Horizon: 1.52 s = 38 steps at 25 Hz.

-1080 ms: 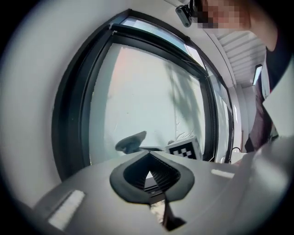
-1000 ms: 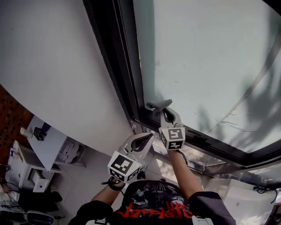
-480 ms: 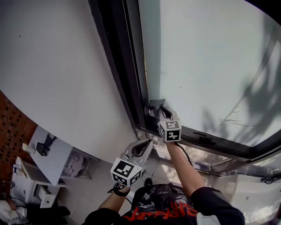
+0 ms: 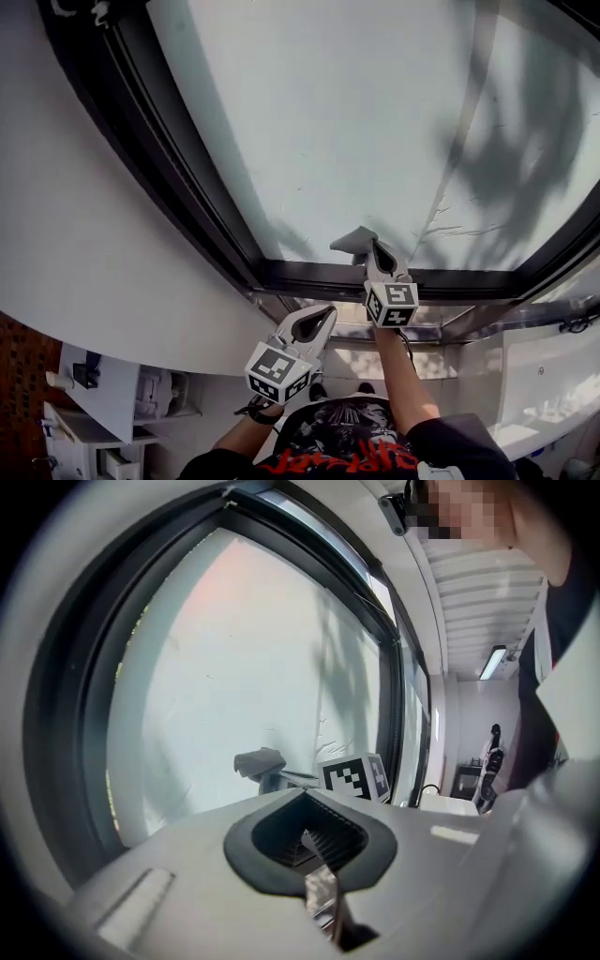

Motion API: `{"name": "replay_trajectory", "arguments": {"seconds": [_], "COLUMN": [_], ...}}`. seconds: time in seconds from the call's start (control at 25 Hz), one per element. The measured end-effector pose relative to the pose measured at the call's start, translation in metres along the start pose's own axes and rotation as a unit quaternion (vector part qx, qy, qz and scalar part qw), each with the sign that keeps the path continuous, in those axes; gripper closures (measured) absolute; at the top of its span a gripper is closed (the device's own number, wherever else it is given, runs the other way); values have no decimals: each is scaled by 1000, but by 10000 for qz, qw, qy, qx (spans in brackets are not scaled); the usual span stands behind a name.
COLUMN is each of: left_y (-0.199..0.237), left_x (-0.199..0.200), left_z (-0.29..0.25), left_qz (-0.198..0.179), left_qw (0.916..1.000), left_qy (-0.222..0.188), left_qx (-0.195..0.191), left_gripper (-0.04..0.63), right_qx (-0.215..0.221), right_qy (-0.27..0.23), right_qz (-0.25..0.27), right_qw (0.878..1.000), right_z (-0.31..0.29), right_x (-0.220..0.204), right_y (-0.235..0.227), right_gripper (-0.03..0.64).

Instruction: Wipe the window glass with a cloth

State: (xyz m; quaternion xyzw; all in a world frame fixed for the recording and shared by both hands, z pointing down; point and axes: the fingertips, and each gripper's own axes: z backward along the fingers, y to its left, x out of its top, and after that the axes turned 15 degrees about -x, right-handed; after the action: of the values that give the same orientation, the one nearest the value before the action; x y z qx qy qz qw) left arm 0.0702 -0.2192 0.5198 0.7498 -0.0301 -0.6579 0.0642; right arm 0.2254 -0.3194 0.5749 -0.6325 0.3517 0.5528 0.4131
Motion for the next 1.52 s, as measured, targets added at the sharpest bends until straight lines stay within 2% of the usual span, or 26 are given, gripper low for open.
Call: {"name": "replay_trajectory", "arguments": {"seconds": [0.2,0.36,0.56,0.68,0.92,1.04,1.12,1.24,1.32,1.44,1.52], "left_y": [-19,-34,-48,-53,-55,-50,-45,-36,-34,-32,-27], "left_x": [3,-1,-4,-3,-19,-23,-27,-36,-37,-33,-29], "left_z": [-44,-74,-102,-112,-114,-106,-99,-90,-87,-78,-66], "left_qz": [118,149,171,186,322,404,460,548,567,535,504], "left_qw": [9997,9990,9985,9986,9983,9985,9985,9976,9974,9978,9980], "left_qy": [-50,43,112,94,315,317,310,398,407,337,248], "left_qx": [-224,-407,-504,-492,-357,-165,-10,157,194,212,284], "left_gripper": [589,589,589,589,589,589,589,589,589,589,589], "right_qx": [-510,-764,-1114,-1301,-2136,-2813,-3107,-2979,-2549,-1272,-406], "right_qy": [-191,-382,-553,-594,-659,-480,-306,-296,-372,-297,-141], "right_qz": [-238,0,-26,-323,-566,-917,-901,-827,-713,-246,171], "right_qw": [9982,9963,9922,9892,9731,9540,9457,9506,9636,9911,9989], "right_z": [20,35,51,63,87,99,102,100,93,68,46], "right_x": [15,27,45,46,44,38,32,25,22,5,-13], "right_y": [-93,-145,-221,-272,-381,-442,-464,-442,-397,-279,-192], "right_gripper": [600,598,598,598,598,598,601,600,600,600,600]}}
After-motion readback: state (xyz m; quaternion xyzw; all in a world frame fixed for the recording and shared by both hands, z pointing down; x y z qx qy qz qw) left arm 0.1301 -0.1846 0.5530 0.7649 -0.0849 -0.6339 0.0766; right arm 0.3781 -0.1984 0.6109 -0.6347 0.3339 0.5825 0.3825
